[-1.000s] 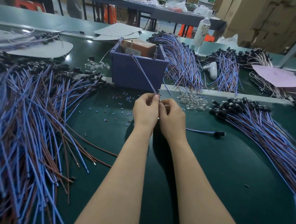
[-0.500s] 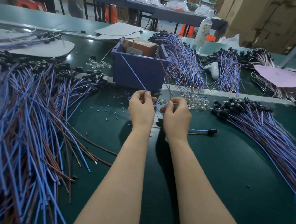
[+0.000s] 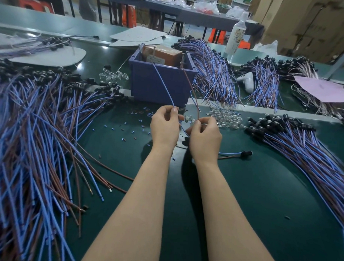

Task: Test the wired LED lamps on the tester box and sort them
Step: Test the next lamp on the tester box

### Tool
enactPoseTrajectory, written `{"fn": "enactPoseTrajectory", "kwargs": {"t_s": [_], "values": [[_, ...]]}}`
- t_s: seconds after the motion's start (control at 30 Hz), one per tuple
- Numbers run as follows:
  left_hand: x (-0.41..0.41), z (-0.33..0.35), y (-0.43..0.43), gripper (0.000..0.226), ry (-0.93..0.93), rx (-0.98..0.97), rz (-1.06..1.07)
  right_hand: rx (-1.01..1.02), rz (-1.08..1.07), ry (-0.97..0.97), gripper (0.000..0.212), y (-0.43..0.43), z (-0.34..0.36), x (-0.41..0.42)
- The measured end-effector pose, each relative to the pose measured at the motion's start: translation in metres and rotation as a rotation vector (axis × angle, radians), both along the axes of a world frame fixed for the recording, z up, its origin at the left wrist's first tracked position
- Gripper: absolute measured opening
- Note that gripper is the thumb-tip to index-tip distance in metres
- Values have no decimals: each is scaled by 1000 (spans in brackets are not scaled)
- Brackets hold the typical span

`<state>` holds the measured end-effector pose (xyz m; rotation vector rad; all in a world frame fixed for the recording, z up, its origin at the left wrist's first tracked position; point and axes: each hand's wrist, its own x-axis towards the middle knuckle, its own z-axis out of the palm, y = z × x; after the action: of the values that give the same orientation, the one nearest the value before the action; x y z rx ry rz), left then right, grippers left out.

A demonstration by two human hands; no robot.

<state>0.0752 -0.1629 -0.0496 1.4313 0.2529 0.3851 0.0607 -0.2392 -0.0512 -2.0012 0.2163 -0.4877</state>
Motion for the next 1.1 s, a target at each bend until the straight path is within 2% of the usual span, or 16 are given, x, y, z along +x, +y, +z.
{"fn": "enactPoseTrajectory", "kwargs": {"t_s": [1.1], "values": [[6,-4,0,14,-14,0,-37,96,-13,57,6,-1,7,-5]]}}
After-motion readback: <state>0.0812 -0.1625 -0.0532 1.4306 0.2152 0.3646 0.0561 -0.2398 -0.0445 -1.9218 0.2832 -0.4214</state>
